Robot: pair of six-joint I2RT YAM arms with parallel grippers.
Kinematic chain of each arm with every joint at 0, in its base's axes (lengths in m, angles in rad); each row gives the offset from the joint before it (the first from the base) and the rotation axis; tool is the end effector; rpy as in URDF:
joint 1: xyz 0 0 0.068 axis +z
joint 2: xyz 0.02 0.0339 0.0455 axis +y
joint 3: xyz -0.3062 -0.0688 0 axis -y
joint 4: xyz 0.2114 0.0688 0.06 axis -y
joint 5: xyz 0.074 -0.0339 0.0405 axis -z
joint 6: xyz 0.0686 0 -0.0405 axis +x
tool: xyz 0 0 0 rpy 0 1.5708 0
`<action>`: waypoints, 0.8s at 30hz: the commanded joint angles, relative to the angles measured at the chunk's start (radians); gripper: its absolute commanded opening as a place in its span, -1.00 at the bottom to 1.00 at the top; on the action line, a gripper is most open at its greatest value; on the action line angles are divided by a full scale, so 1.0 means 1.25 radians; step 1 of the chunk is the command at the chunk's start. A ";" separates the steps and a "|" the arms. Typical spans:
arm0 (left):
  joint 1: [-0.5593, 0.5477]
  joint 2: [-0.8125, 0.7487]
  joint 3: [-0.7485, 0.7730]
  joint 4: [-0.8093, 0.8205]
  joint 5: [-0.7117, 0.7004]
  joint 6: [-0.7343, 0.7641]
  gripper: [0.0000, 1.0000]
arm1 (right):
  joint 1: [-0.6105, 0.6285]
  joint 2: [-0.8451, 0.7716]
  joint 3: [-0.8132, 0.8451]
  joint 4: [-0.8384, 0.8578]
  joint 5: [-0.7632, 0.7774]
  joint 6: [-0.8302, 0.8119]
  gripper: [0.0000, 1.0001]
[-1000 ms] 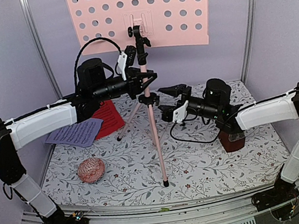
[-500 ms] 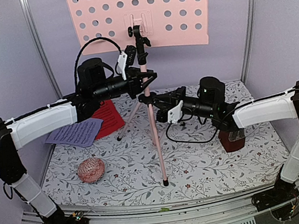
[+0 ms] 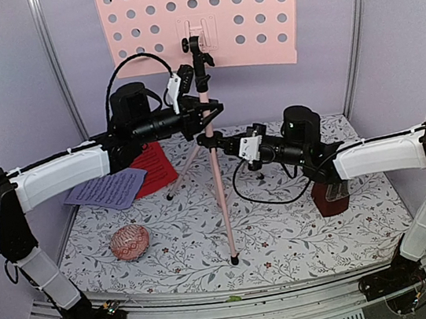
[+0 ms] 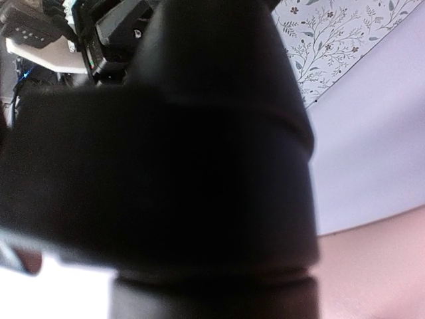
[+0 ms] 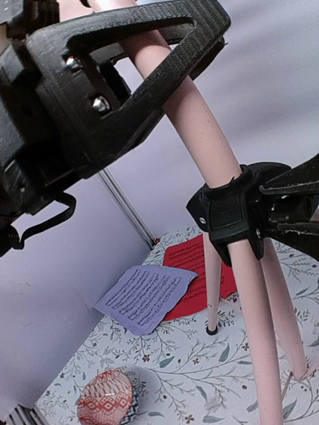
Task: Set up the instrument practice props
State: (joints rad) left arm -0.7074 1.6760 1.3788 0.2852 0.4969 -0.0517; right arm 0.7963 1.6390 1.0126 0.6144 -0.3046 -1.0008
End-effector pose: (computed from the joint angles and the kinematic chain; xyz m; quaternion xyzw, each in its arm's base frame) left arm 0.2874 -0.2888 0.4119 0.3857 0.5971 -0.4149 0.5680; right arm 0.2558 0.2908 0.3420 -0.6165 0.3544 0.0364 0.7021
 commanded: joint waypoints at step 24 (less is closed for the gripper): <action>-0.010 0.000 -0.012 -0.055 0.041 0.014 -1.00 | -0.107 -0.004 0.093 -0.071 -0.206 1.394 -1.00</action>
State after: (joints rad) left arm -0.7174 1.6760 1.3785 0.2867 0.5095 -0.0513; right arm 0.7002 1.6321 1.0813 0.4633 -0.5457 0.3241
